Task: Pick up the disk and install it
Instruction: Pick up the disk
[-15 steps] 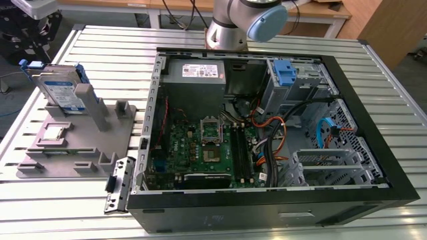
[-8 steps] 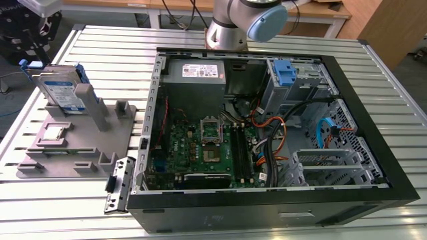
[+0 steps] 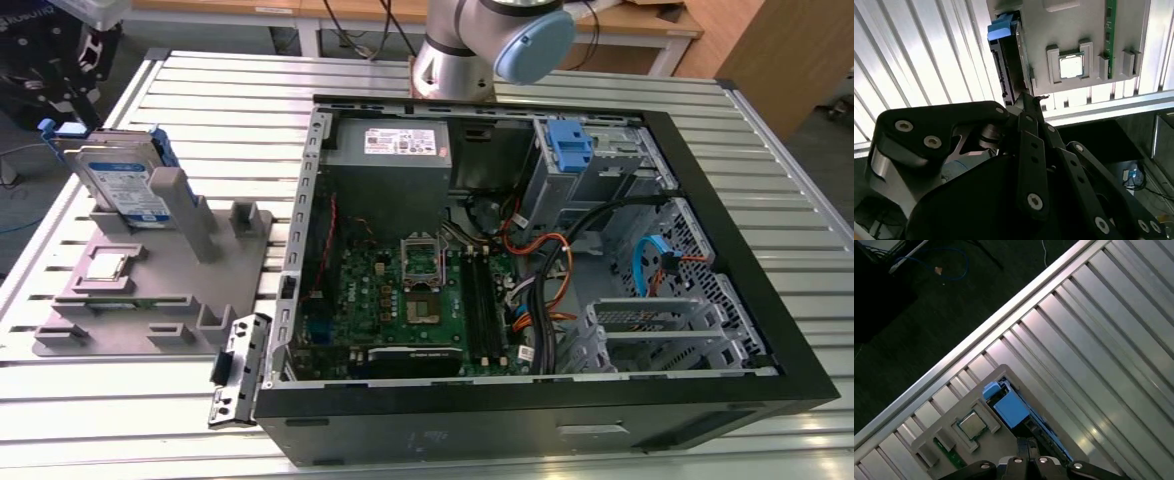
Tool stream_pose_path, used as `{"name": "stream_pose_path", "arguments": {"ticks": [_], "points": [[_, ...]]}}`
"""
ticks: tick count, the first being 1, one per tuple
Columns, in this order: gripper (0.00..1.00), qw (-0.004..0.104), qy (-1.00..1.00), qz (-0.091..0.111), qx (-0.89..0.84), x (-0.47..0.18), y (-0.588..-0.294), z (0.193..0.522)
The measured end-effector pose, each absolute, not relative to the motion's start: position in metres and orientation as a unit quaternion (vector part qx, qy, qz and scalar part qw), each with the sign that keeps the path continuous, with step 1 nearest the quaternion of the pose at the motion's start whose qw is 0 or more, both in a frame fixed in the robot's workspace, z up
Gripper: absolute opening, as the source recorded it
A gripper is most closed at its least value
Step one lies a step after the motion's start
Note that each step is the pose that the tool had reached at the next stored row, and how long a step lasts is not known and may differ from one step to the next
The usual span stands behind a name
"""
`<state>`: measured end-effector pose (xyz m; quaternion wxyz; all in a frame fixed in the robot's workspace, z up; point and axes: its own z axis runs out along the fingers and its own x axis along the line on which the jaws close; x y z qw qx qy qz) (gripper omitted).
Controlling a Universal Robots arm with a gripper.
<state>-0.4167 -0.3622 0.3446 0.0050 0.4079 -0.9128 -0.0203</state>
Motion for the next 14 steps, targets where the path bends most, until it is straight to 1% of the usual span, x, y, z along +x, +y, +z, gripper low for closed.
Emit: {"name": "stream_pose_path", "arguments": {"ticks": [14], "points": [[0.11, 0.006, -0.863, -0.022, 0.504, -0.4166, -0.3623, 0.3416]]}}
